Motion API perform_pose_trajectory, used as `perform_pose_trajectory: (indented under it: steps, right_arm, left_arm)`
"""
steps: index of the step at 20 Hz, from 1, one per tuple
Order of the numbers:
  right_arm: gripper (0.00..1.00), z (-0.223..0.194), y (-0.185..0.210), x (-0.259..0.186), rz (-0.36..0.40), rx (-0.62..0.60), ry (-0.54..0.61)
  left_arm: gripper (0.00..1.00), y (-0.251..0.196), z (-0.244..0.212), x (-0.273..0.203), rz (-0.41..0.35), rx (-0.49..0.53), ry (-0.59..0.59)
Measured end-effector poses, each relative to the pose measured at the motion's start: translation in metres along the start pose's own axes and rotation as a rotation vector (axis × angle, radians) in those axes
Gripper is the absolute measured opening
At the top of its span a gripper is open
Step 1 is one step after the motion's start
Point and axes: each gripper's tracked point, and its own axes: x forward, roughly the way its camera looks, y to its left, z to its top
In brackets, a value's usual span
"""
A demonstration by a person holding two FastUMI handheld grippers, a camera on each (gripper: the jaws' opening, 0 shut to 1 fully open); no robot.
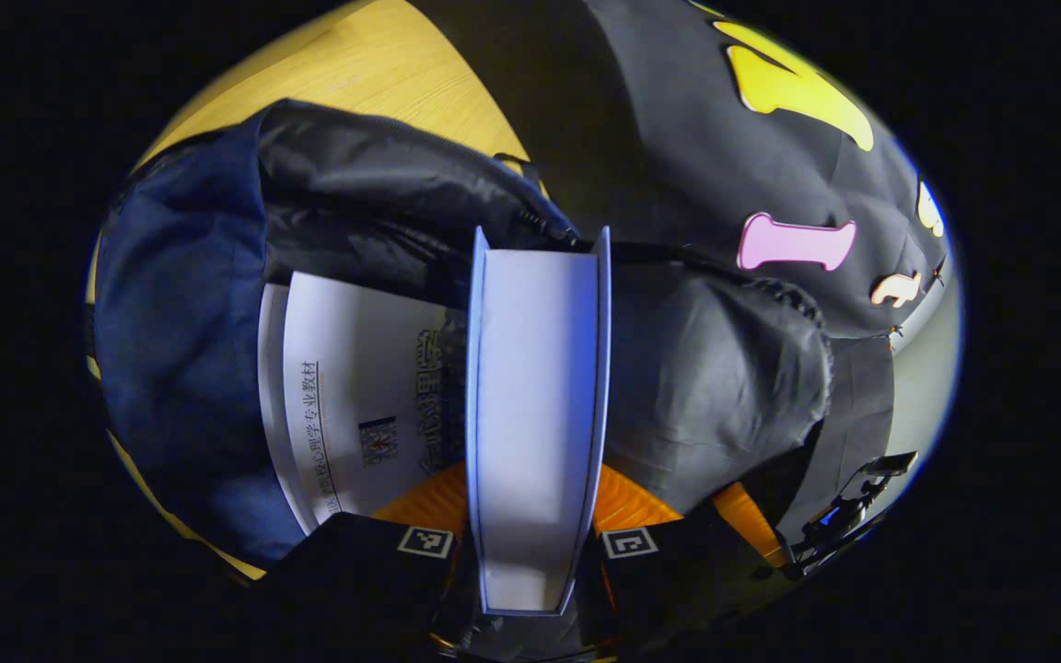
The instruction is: Open the schoolbag, grab two books from the bookshelf and put them into the schoolbag.
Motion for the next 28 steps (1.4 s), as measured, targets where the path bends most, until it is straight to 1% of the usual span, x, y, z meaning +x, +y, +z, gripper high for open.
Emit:
perform_pose_trajectory:
  steps: [3, 4, 5, 6, 7, 8, 9, 10, 11, 12, 15, 16, 17, 20, 21, 23, 25, 27, 28]
  right_arm:
    - [0.01, -0.001, 0.001, 0.004, 0.004, 0.001, 0.005]
    - [0.02, -0.002, 0.002, 0.005, 0.007, 0.005, 0.006]
    - [0.01, -0.003, 0.002, 0.006, 0.01, 0.007, 0.008]
    - [0.01, -0.003, 0.003, 0.007, 0.013, 0.009, 0.009]
    - [0.02, -0.003, 0.003, 0.008, 0.014, 0.01, 0.009]
    - [0.02, -0.004, 0.004, 0.009, 0.015, 0.01, 0.01]
    - [0.01, -0.002, 0.005, 0.01, 0.014, 0.009, 0.009]
    - [0.01, -0.002, 0.006, 0.011, 0.017, 0.008, 0.01]
    - [0.01, -0.002, 0.006, 0.012, 0.017, 0.007, 0.01]
    - [0.02, -0.003, 0.008, 0.012, 0.019, 0.007, 0.01]
    - [0.01, -0.004, 0.011, 0.014, 0.024, 0.01, 0.011]
    - [0.01, -0.004, 0.012, 0.014, 0.027, 0.01, 0.011]
    - [0.01, -0.004, 0.014, 0.014, 0.03, 0.01, 0.01]
    - [0.01, -0.004, 0.019, 0.012, 0.042, 0.012, 0.005]
    - [0.01, -0.006, 0.023, 0.012, 0.052, 0.017, 0.007]
    - [0.01, -0.008, 0.028, 0.011, 0.063, 0.029, 0.009]
    - [0.01, -0.008, 0.032, 0.009, 0.065, 0.029, 0.002]
    - [0.01, -0.008, 0.036, 0.006, 0.07, 0.024, -0.007]
    - [0.01, -0.008, 0.04, 0.005, 0.074, 0.022, -0.009]
  left_arm:
    - [0.48, 0.004, -0.001, 0.006, 0.008, -0.059, 0.035]
    - [0.49, 0.008, -0.002, 0.008, 0.033, -0.056, 0.04]
    - [0.58, 0.009, -0.003, 0.007, 0.05, -0.048, 0.05]
    - [0.56, 0.011, -0.004, 0.005, 0.069, -0.045, 0.063]
    - [0.59, 0.012, -0.005, 0.002, 0.084, -0.047, 0.081]
    - [0.59, 0.011, -0.005, 0.0, 0.103, -0.049, 0.092]
    - [0.67, 0.013, -0.005, -0.001, 0.133, -0.042, 0.097]
    - [0.6, 0.015, -0.007, -0.002, 0.165, -0.033, 0.11]
    - [0.67, 0.015, -0.01, -0.008, 0.188, -0.032, 0.119]
    - [0.65, 0.016, -0.01, -0.013, 0.22, -0.027, 0.121]
    - [0.67, 0.018, -0.013, -0.028, 0.287, 0.004, 0.135]
    - [0.75, 0.018, -0.013, -0.035, 0.308, 0.017, 0.137]
    - [0.67, 0.018, -0.014, -0.041, 0.323, 0.025, 0.136]
    - [0.67, 0.017, -0.012, -0.063, 0.378, 0.056, 0.122]
    - [0.67, 0.013, -0.014, -0.067, 0.38, 0.07, 0.12]
    - [0.67, 0.008, -0.017, -0.078, 0.389, 0.122, 0.117]
    - [0.67, 0.002, -0.018, -0.092, 0.414, 0.179, 0.11]
    - [0.67, 0.001, -0.016, -0.111, 0.461, 0.243, 0.084]
    - [0.67, 0.003, -0.012, -0.123, 0.507, 0.274, 0.07]
